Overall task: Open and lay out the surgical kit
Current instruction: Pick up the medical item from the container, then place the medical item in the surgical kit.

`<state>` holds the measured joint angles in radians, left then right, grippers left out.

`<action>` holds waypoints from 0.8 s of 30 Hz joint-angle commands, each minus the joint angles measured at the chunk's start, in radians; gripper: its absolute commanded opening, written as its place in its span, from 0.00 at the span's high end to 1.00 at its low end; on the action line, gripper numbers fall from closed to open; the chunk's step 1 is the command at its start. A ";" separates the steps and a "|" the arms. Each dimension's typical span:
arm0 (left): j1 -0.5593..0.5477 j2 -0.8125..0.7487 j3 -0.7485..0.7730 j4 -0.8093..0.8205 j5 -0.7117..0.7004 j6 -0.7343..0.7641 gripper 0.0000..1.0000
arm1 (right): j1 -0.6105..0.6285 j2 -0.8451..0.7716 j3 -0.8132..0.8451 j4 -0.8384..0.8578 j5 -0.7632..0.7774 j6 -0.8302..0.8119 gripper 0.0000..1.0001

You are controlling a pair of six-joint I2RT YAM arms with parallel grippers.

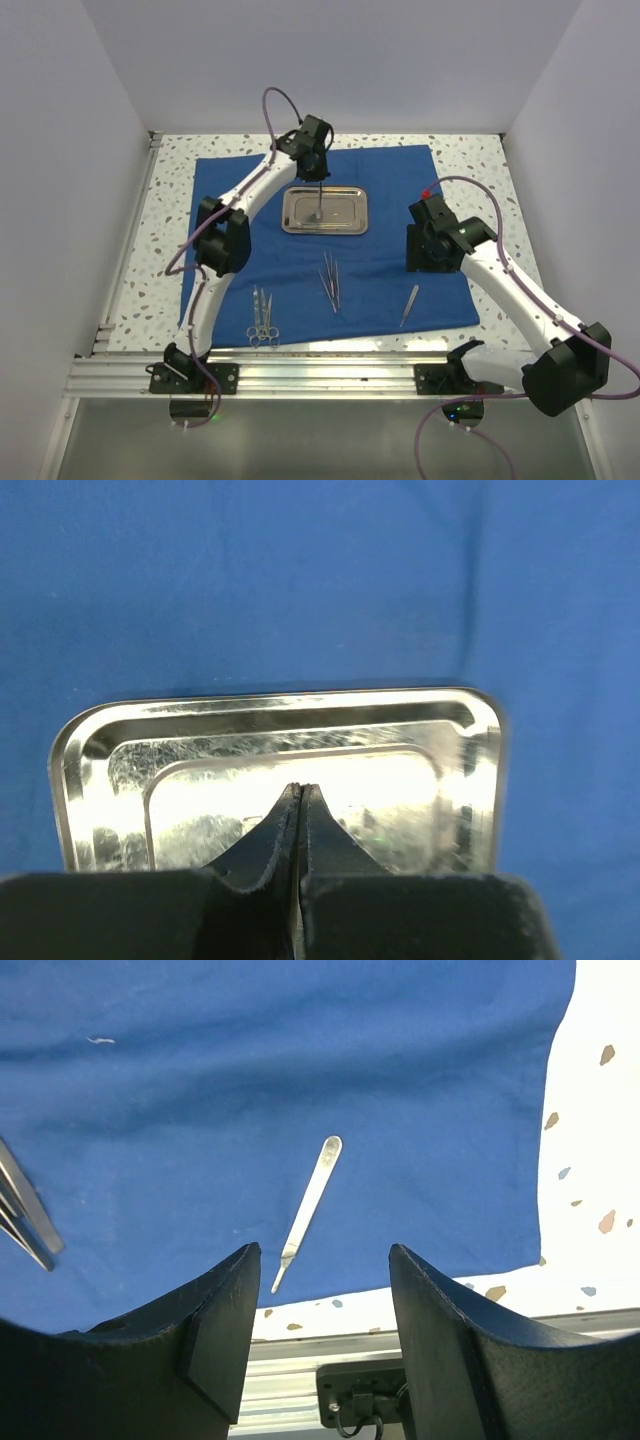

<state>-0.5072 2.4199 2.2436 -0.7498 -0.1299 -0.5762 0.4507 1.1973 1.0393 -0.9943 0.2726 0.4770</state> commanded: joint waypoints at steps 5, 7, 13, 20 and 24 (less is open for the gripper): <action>-0.028 -0.265 -0.099 0.035 0.053 -0.091 1.00 | -0.004 -0.016 0.085 -0.039 0.068 -0.002 0.41; -0.069 -0.298 -0.152 0.043 0.053 -0.117 1.00 | -0.004 -0.016 0.119 -0.058 0.120 0.015 0.41; -0.244 -0.347 -0.340 0.150 0.058 -0.224 1.00 | -0.004 -0.064 0.226 -0.171 0.269 0.115 0.33; -0.428 -0.292 -0.381 0.204 0.056 -0.339 1.00 | -0.003 -0.149 0.335 -0.271 0.399 0.186 0.01; -0.496 -0.243 -0.380 0.222 0.049 -0.404 1.00 | -0.004 -0.177 0.329 -0.303 0.413 0.192 0.02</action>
<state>-0.9810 2.1494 1.8584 -0.5999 -0.0708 -0.8928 0.4507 1.0294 1.3571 -1.2282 0.6167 0.6277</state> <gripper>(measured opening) 0.009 0.983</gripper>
